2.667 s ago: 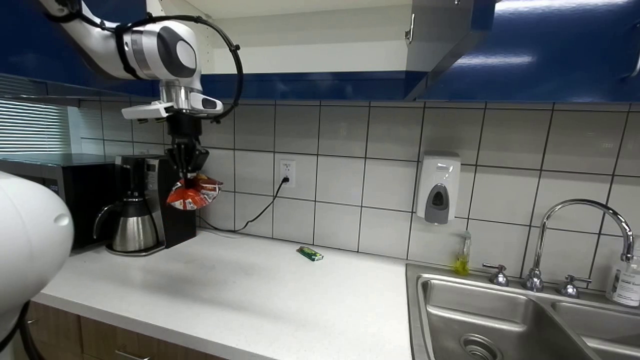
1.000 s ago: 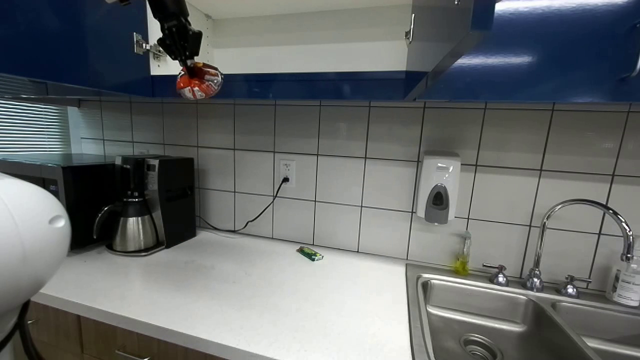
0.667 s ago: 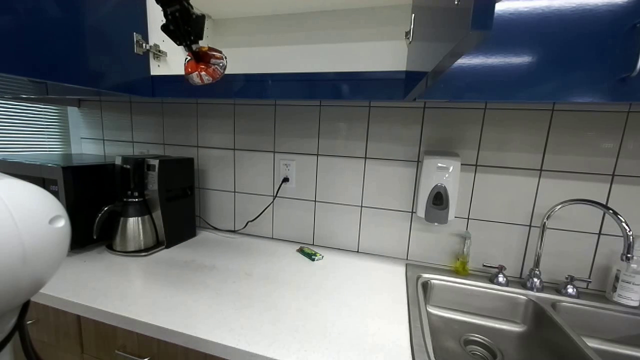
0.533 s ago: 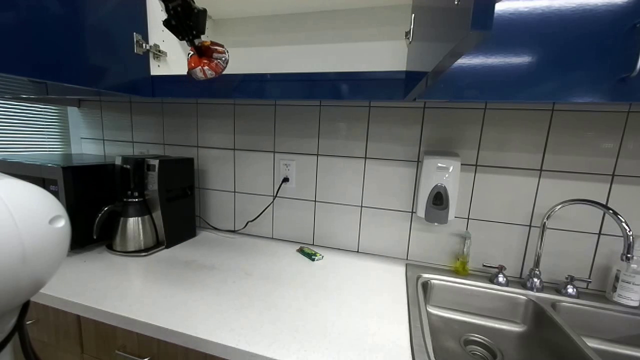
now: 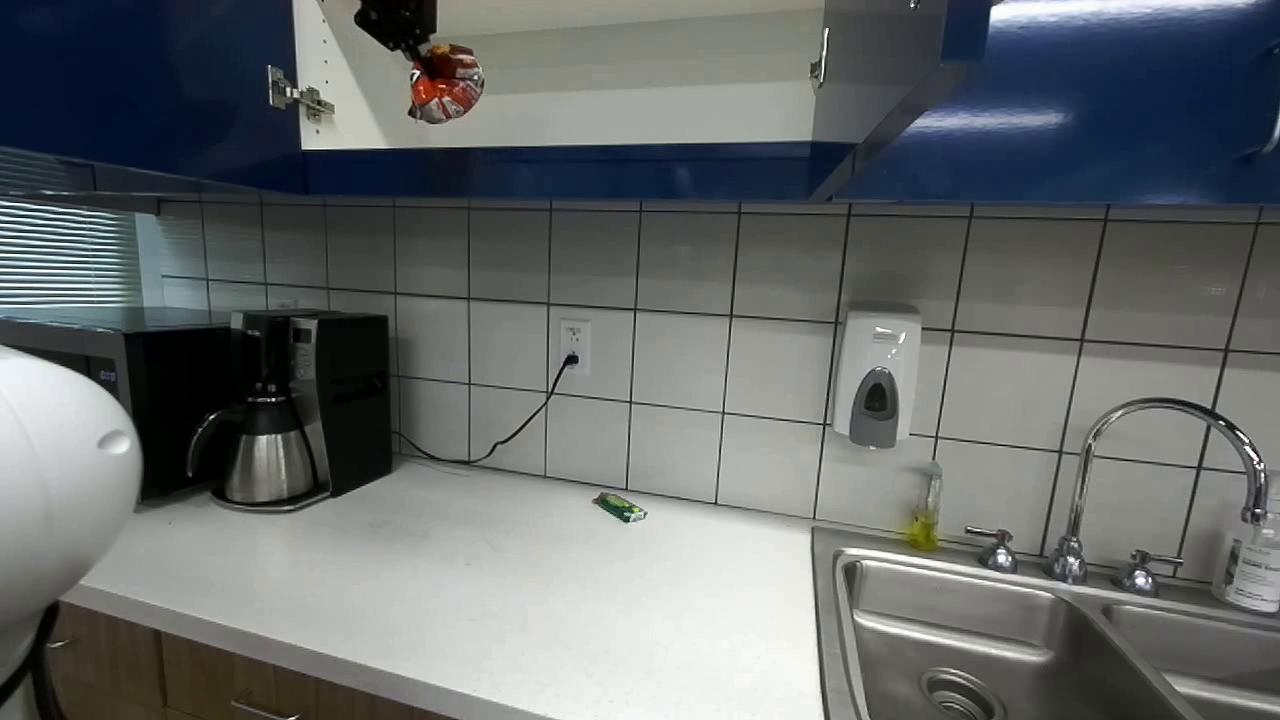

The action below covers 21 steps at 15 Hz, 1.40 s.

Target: Place the bag of doritos on the bottom shelf of the cabinet

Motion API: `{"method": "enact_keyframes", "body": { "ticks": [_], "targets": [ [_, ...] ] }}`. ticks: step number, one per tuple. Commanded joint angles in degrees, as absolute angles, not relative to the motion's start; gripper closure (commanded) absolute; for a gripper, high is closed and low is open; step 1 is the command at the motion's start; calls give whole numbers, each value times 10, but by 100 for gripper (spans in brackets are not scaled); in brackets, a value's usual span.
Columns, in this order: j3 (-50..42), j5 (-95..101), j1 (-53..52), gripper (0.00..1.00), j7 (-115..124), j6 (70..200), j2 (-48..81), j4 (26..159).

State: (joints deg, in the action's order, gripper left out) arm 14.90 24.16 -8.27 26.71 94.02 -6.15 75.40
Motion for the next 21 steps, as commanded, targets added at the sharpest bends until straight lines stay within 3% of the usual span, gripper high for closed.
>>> {"method": "enact_keyframes", "body": {
  "ticks": [1, 21],
  "targets": [
    [150, 281, -86, 100, 263, 931, -7, 684],
    [81, 314, -58, 100, 251, 1096, 119, 623]
  ]
}}
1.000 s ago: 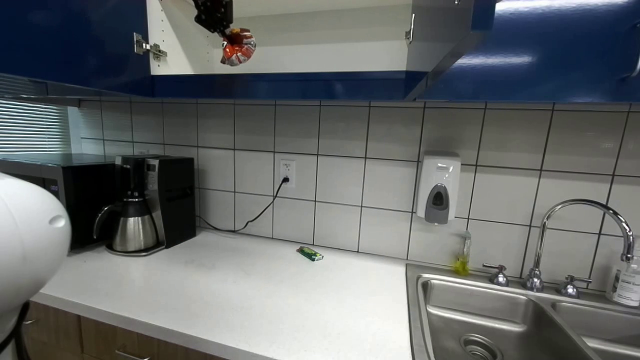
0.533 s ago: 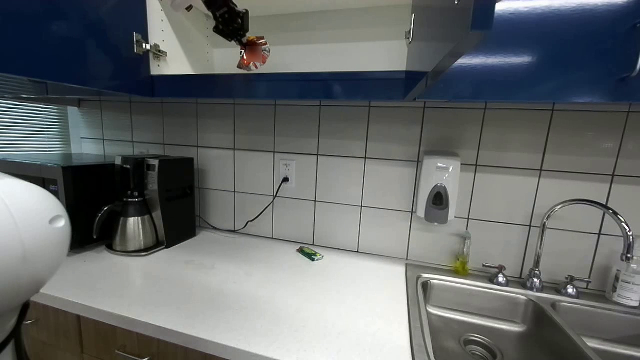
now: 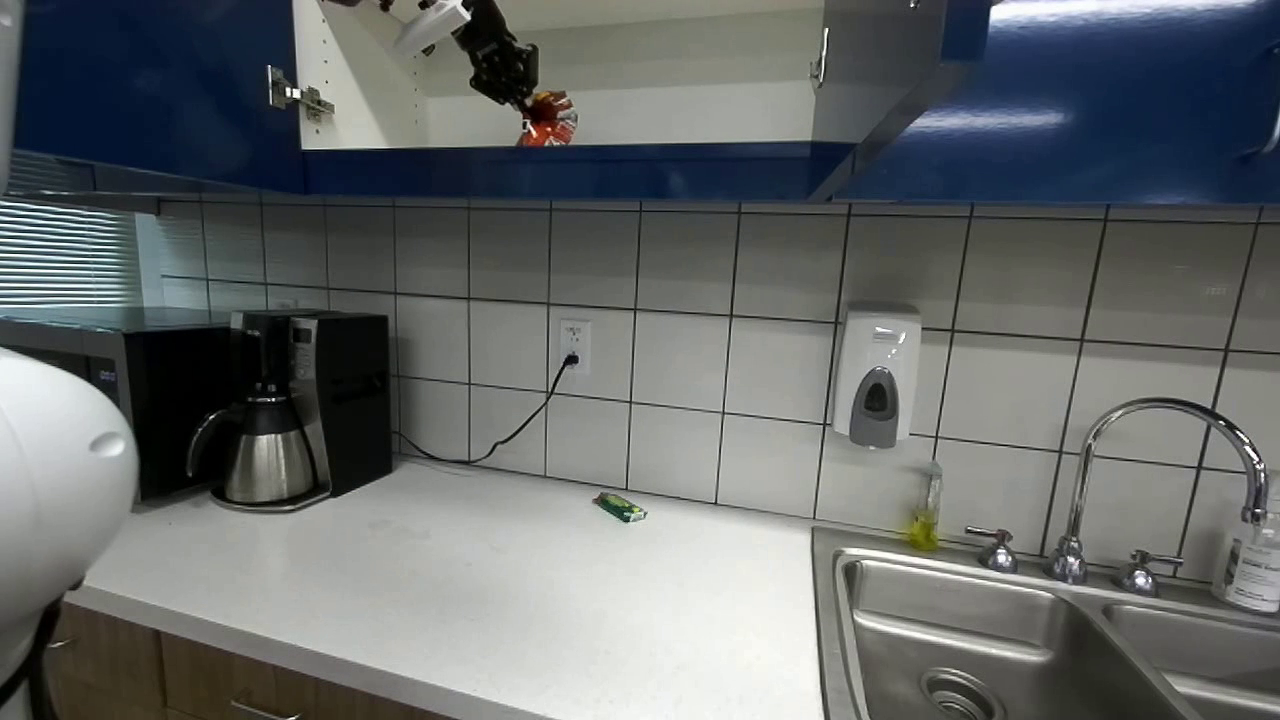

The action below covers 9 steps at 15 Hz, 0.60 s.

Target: Place the bag of doritos on the bottom shelf of the cabinet

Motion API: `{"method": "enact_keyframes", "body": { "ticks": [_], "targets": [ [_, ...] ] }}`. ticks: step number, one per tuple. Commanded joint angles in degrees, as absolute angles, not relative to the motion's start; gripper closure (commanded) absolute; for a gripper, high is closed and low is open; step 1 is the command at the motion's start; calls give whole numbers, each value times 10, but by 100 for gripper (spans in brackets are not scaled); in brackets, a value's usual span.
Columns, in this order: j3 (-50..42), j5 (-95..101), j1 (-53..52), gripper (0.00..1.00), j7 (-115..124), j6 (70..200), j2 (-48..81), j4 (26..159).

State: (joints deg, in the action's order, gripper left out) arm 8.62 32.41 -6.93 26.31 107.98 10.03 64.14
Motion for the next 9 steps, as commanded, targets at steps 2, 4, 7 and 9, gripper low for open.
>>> {"method": "enact_keyframes", "body": {
  "ticks": [2, 4, 7, 9],
  "targets": [
    [75, 313, -56, 100, 251, 1102, 125, 623],
    [72, 312, -55, 73, 251, 1106, 130, 622],
    [69, 316, -57, 58, 253, 1105, 133, 621],
    [67, 318, -59, 43, 253, 1103, 132, 621]
  ]
}}
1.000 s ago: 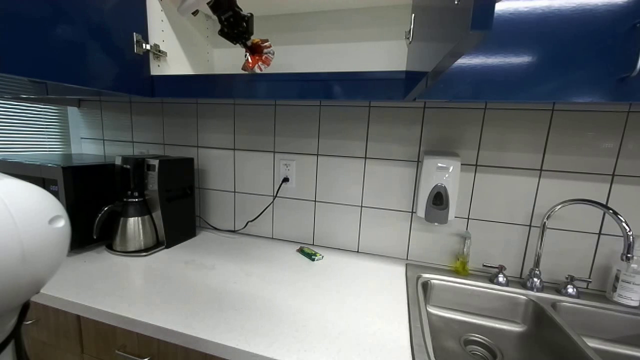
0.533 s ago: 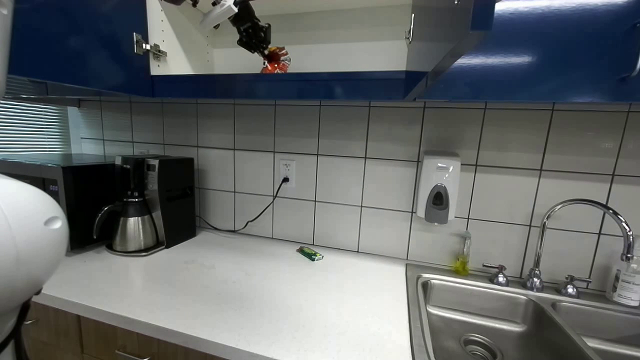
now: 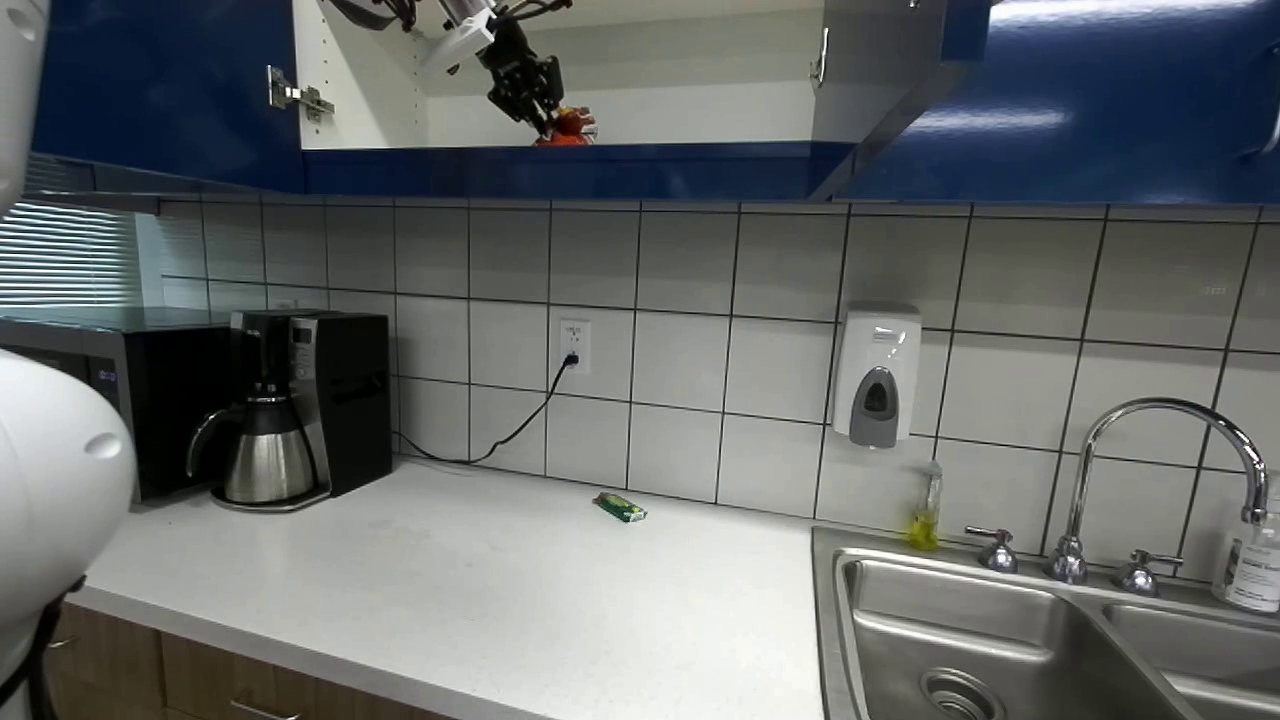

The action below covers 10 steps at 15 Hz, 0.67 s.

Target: Place the bag of doritos on the bottom shelf of the cabinet

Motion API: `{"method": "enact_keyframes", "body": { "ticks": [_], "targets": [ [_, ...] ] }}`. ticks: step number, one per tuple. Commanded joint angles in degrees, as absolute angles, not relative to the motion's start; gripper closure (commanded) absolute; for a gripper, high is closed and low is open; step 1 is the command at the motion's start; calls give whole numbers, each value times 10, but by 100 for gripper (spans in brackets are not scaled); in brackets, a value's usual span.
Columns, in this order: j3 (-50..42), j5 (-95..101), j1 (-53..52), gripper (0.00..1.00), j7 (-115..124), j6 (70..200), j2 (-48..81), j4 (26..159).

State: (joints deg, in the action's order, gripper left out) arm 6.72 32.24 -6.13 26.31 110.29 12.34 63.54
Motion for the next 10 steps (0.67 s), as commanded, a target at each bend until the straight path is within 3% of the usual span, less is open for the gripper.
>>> {"method": "enact_keyframes", "body": {
  "ticks": [1, 5, 10],
  "targets": [
    [67, 319, -59, 34, 254, 1105, 131, 622],
    [67, 325, -63, 4, 257, 1102, 122, 628],
    [68, 331, -70, 0, 263, 1100, 103, 641]
  ]
}}
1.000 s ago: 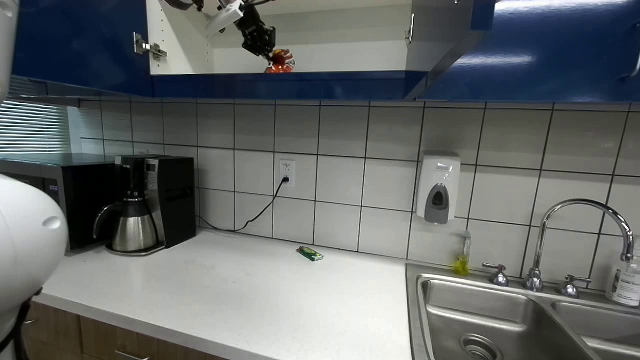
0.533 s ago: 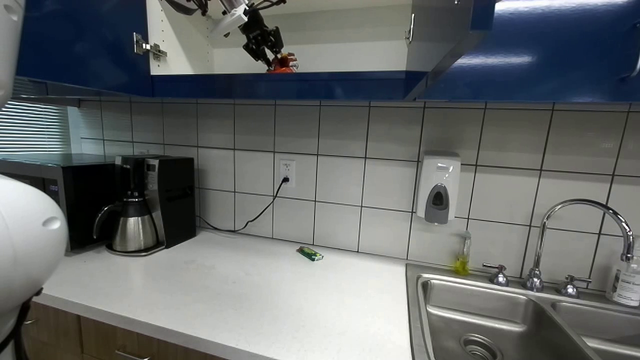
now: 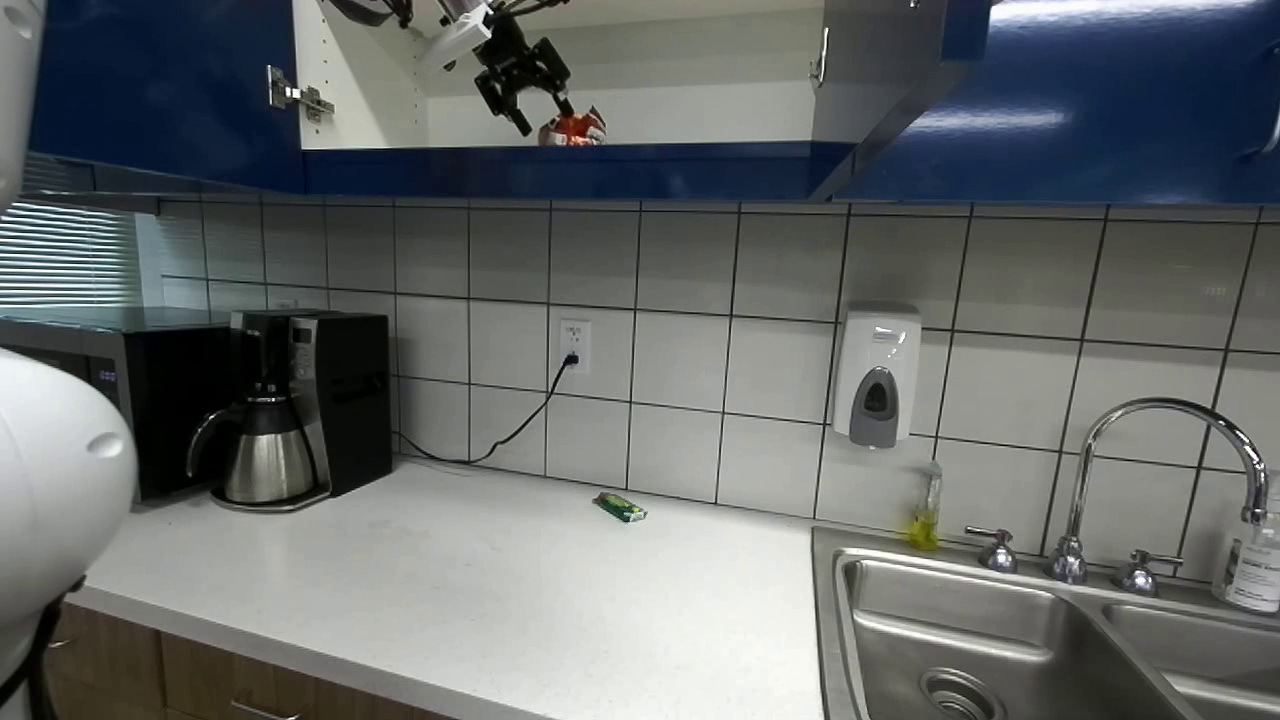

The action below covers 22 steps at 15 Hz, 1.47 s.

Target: Place the bag of doritos on the bottom shelf of the cabinet

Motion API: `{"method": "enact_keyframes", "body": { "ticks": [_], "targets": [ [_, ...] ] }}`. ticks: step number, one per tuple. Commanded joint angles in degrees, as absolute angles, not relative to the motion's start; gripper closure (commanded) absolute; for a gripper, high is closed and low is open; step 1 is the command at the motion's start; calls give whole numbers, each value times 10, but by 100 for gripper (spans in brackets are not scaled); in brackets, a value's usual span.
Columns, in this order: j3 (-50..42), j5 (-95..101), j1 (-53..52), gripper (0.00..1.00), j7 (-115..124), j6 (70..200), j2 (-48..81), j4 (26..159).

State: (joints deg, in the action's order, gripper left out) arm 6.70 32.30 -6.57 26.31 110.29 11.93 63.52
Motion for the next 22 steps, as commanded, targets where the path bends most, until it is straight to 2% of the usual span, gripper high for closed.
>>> {"method": "enact_keyframes", "body": {
  "ticks": [1, 11, 22],
  "targets": [
    [69, 329, -71, 0, 262, 1100, 99, 644],
    [73, 331, -95, 0, 282, 1083, 24, 701],
    [87, 338, -129, 0, 333, 994, -105, 827]
  ]
}}
